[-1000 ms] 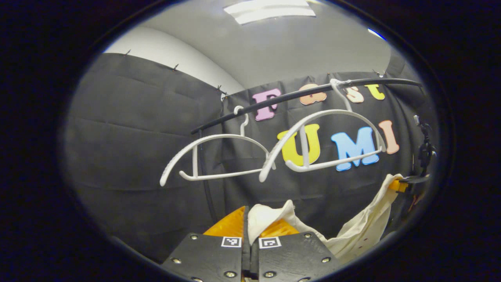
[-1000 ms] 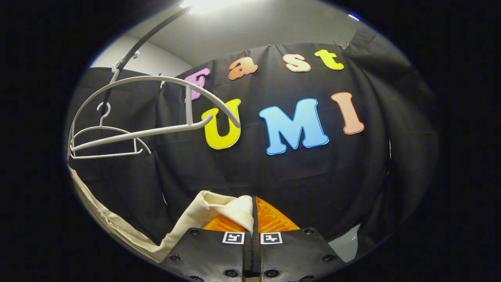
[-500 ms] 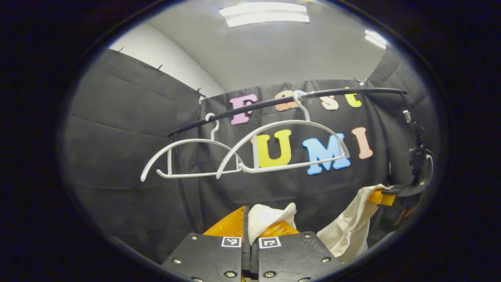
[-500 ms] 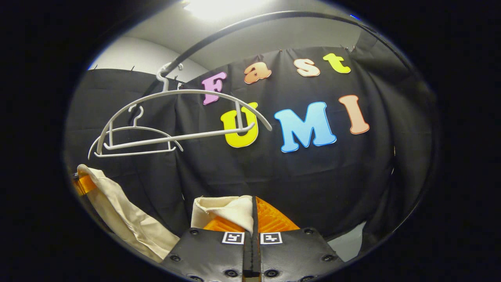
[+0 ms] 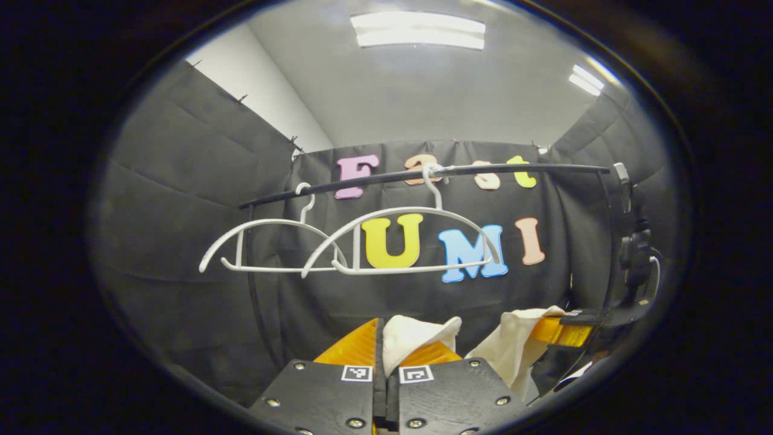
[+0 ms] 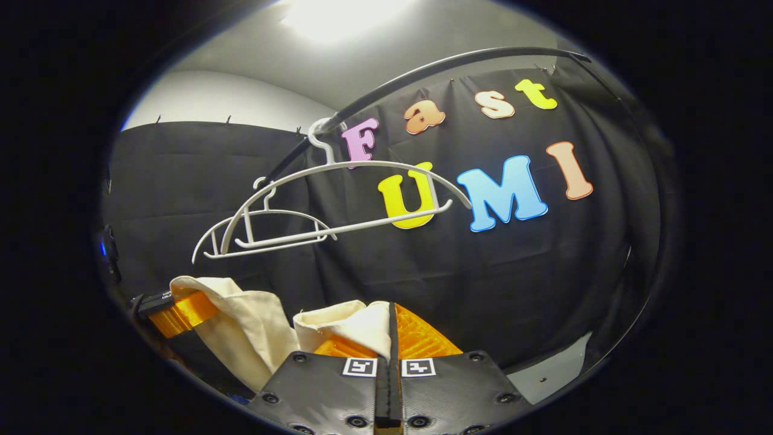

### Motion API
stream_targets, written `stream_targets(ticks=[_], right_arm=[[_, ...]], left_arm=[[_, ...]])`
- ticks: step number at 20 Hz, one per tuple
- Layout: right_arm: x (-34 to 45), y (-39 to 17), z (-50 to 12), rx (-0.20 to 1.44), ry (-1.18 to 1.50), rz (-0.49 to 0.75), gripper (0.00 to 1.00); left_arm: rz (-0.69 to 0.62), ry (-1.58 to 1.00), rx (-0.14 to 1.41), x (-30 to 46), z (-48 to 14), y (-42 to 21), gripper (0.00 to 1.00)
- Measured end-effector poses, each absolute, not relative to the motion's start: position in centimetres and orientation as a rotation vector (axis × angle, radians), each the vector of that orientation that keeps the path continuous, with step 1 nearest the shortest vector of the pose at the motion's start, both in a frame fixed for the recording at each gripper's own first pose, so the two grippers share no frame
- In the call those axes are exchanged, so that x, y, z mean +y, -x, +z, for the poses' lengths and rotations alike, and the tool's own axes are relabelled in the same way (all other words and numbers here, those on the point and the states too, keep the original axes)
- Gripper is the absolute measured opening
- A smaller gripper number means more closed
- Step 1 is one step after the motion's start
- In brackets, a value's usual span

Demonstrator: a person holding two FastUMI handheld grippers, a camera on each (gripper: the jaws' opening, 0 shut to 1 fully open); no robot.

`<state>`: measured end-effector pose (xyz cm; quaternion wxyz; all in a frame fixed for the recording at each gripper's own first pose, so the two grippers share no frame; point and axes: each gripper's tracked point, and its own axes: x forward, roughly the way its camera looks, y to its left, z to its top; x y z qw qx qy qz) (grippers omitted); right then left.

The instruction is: Grasp the clothes on the hanger with both hands and then place them into the laundry hamper below.

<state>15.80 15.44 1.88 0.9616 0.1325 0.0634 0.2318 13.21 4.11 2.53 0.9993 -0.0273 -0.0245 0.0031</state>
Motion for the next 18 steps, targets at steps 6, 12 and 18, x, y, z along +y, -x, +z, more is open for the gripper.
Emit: stream_targets(ticks=[6, 12, 18], right_arm=[[16.8, -13.7, 1.3, 0.127, -0.264, 0.501, 0.01], [16.4, -12.9, -6.1, 0.253, -0.229, 0.465, 0.01], [15.8, -12.1, -13.0, 0.36, -0.157, 0.45, 0.0]], left_arm=[[-0.053, 0.074, -0.048, 2.4, 2.0, -12.3, 0.01], [-0.086, 0.064, 0.081, 0.8, -5.3, -12.0, 0.0], [-0.075, 0.082, 0.225, 0.3, -13.4, -11.4, 0.01]])
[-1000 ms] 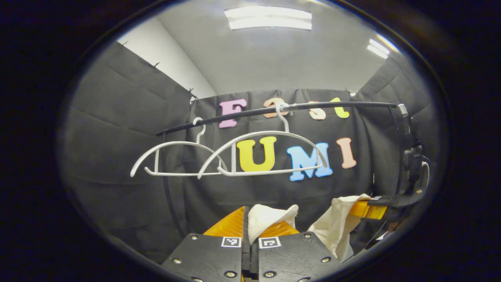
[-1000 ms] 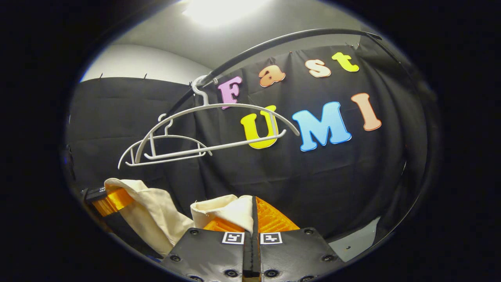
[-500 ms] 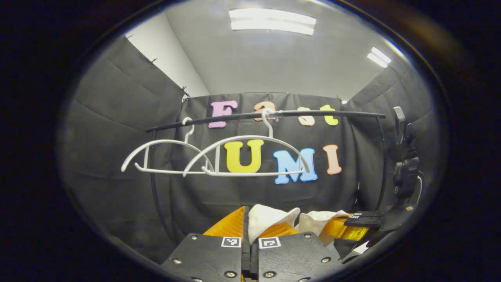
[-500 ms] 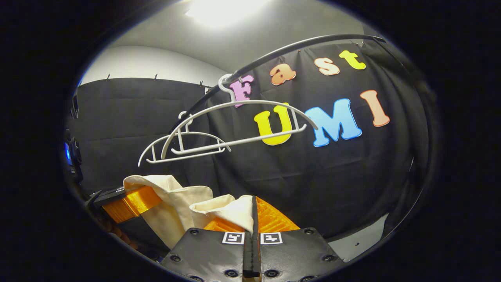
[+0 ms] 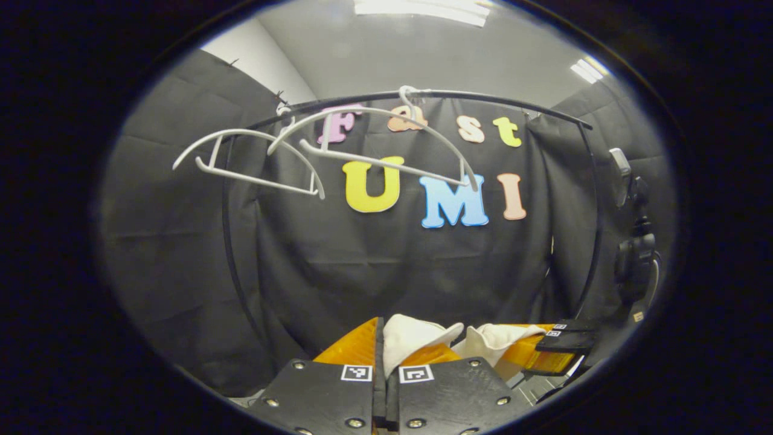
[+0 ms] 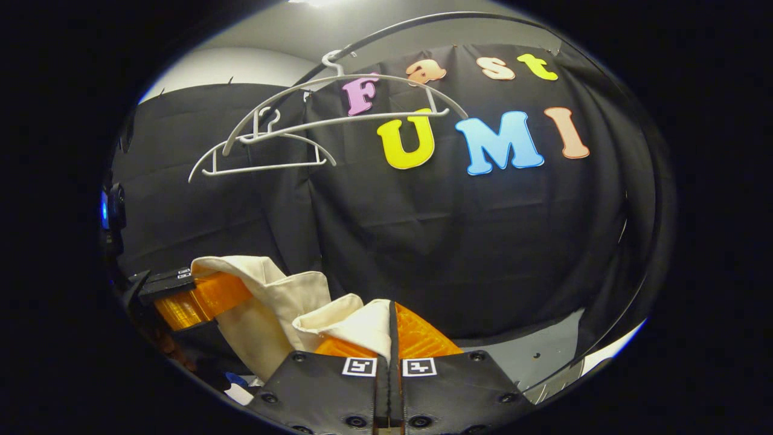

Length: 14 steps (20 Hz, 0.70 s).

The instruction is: Grasp the clothes on the hanger with both hands and then place them into the laundry hamper below.

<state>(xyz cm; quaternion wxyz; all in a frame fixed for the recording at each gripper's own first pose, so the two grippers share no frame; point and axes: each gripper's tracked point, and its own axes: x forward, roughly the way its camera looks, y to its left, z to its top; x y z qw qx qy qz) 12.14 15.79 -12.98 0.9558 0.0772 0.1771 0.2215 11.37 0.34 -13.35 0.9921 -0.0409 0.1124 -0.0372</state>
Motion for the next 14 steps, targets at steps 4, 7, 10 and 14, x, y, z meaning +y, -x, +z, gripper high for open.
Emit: stream_targets(ticks=[4, 7, 10, 14], right_arm=[[15.2, -11.1, -17.2, 0.426, -0.114, 0.422, 0.02], [14.6, -10.6, -20.3, 0.485, -0.092, 0.398, 0.02], [14.5, -9.7, -23.8, 0.546, -0.065, 0.384, 0.02], [14.5, -8.8, -28.2, 0.631, -0.038, 0.365, 0.02]], left_arm=[[-0.077, 0.04, 0.313, 0.3, -18.5, -11.3, 0.0], [-0.077, 0.013, 0.384, 0.5, -22.7, -10.8, 0.01], [-0.071, 0.002, 0.464, 0.9, -27.0, -9.9, 0.01], [-0.072, -0.03, 0.569, 1.8, -32.8, -8.7, 0.01]])
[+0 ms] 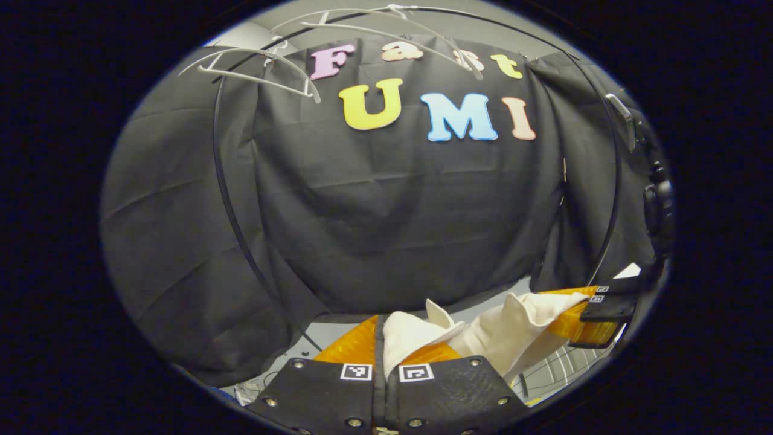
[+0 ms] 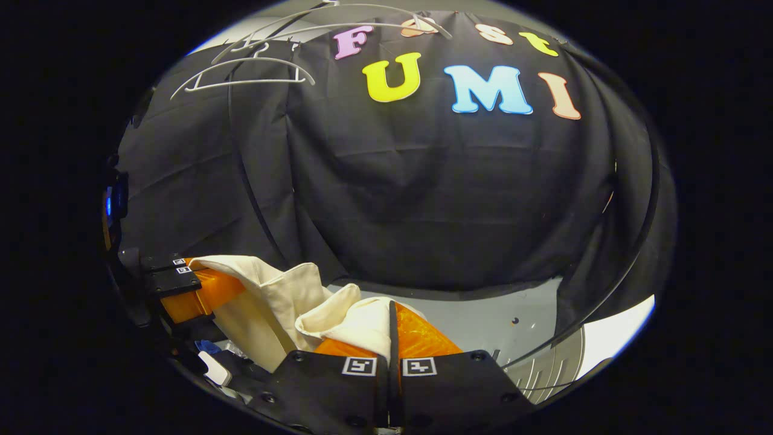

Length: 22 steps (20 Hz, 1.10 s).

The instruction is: Grasp the clothes on the hanger with both hands and then place them into the laundry hamper below.

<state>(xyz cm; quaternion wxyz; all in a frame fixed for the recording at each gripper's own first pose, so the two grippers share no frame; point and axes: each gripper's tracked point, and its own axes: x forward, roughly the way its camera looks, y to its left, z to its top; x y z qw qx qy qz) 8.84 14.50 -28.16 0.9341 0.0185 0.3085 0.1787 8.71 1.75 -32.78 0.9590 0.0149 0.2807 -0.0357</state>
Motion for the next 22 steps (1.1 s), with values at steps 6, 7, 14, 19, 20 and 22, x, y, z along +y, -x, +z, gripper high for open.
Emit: stream_targets(ticks=[6, 7, 14, 19, 20, 22], right_arm=[[14.3, -7.0, -33.4, 0.751, 0.022, 0.338, 0.02], [14.1, -6.7, -34.1, 0.775, 0.035, 0.334, 0.02], [12.9, -5.3, -34.9, 0.814, 0.09, 0.302, 0.2], [12.9, -5.1, -31.4, 0.728, 0.107, 0.303, 0.88], [12.7, -5.0, -30.3, 0.703, 0.11, 0.295, 0.98], [12.3, -4.9, -27.8, 0.643, 0.116, 0.282, 0.99]], left_arm=[[-0.058, -0.042, 0.74, 2.5, -39.7, -7.0, 0.01], [-0.056, -0.05, 0.764, 2.7, -40.5, -6.6, 0.02], [-0.067, -0.083, 0.846, 3.6, -42.9, -3.8, 0.29], [-0.07, -0.106, 0.751, 4.6, -38.7, -2.8, 0.96], [-0.076, -0.109, 0.725, 4.7, -37.3, -2.9, 0.96], [-0.086, -0.114, 0.656, 5.0, -34.2, -3.2, 0.96]])
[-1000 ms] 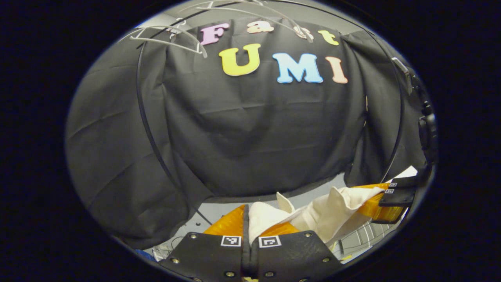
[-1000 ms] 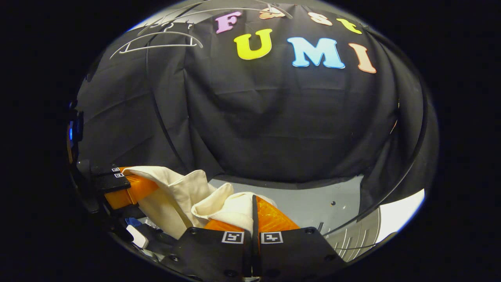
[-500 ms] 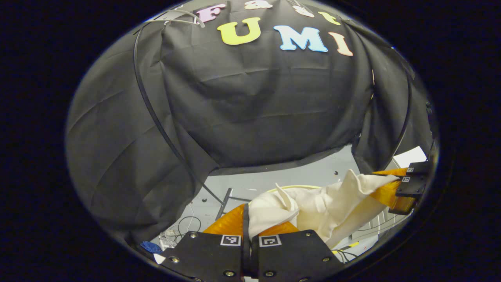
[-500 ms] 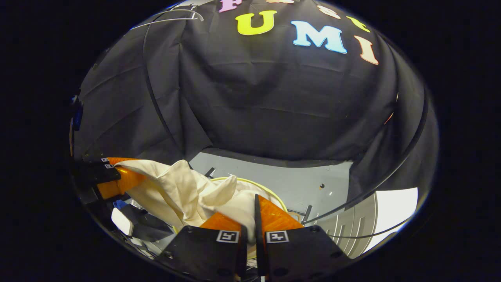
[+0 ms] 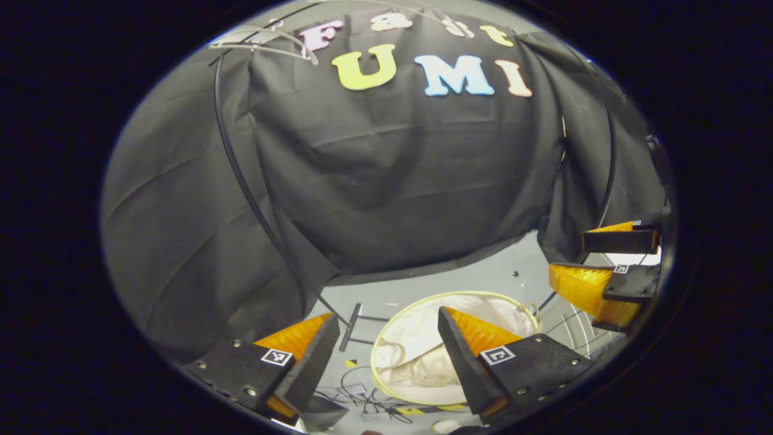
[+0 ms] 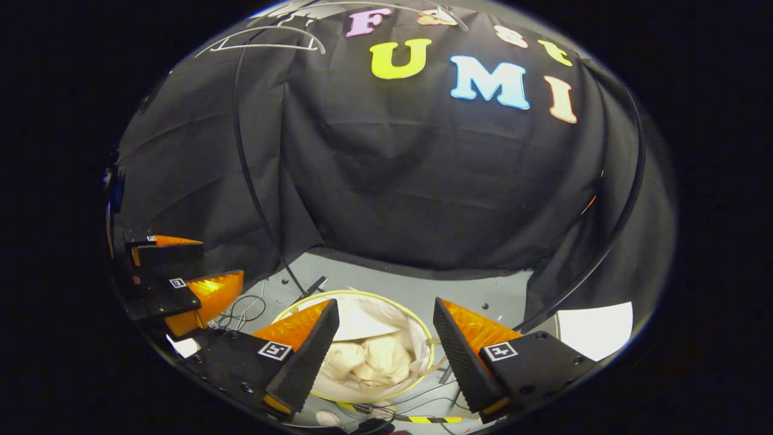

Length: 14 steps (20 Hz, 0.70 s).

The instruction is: Grasp the clothes on the hanger with both hands and then place them into the laundry hamper below.

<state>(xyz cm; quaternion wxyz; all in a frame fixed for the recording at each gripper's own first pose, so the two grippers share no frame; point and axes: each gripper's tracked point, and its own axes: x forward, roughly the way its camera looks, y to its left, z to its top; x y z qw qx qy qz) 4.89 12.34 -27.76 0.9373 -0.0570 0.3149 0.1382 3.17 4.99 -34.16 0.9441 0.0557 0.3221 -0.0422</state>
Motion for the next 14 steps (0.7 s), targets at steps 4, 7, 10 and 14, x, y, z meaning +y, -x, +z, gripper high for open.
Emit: stream_targets(ticks=[4, 7, 10, 14], right_arm=[[11.4, -4.6, -22.1, 0.525, 0.083, 0.246, 0.99], [10.2, -4.3, -17.6, 0.442, 0.067, 0.223, 0.97], [8.7, -3.6, -13.2, 0.357, 0.055, 0.21, 0.97], [5.8, -2.6, -7.7, 0.251, 0.01, 0.18, 0.97]], left_arm=[[-0.094, -0.115, 0.5, 5.6, -26.4, -3.7, 0.96], [-0.091, -0.095, 0.4, 6.0, -21.2, -4.0, 0.96], [-0.079, -0.07, 0.317, 5.9, -16.0, -4.0, 0.96], [-0.072, -0.053, 0.198, 4.6, -9.2, -3.2, 0.96]])
